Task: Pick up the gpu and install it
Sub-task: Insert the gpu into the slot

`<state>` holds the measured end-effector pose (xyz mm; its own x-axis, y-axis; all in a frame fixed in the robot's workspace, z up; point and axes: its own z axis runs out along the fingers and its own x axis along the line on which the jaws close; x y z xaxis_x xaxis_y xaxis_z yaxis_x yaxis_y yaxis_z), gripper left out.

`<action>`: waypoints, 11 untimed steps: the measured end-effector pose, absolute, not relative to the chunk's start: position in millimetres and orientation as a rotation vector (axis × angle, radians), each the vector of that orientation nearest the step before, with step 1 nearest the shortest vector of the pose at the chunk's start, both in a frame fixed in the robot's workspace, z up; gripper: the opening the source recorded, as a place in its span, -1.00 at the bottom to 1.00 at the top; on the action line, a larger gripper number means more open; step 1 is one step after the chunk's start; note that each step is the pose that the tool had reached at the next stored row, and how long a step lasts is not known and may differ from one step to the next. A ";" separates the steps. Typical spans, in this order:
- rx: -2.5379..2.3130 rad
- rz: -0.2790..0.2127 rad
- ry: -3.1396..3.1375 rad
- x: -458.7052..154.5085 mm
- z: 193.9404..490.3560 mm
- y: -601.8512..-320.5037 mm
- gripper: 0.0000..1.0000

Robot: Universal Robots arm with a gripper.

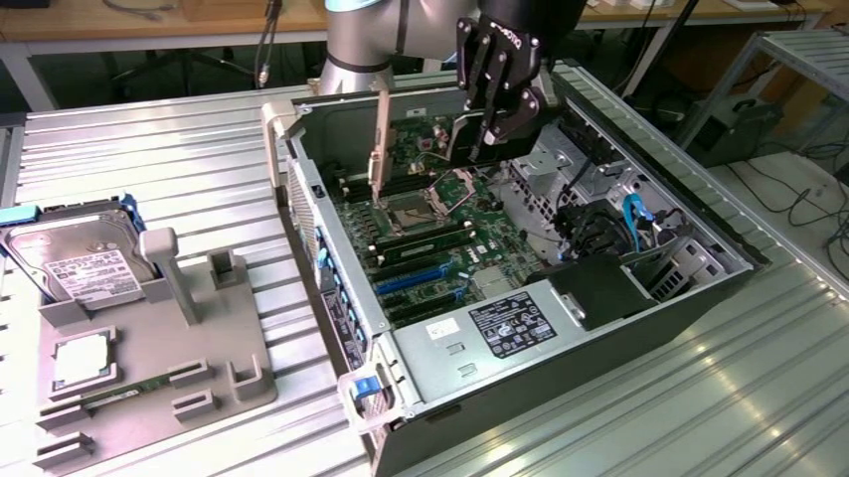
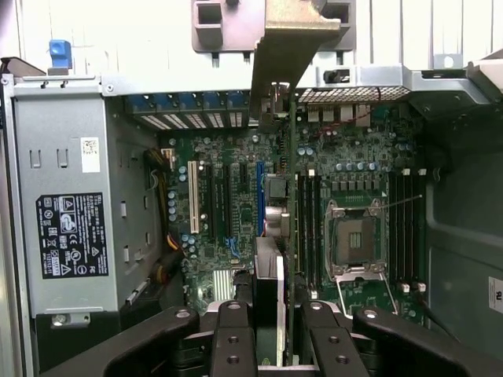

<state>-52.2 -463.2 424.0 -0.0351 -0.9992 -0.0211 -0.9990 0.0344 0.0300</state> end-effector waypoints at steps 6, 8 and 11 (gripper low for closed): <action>2.178 -0.057 -2.255 -51.9 420.3 -463.3 -0.44; 2.178 -0.057 -2.255 -51.9 418.6 -463.3 -0.44; 2.179 -0.057 -2.255 -51.9 417.3 -463.2 -0.44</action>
<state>-51.9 -463.2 417.3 -0.0346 -0.9992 -0.0212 -0.9990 0.0339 0.0300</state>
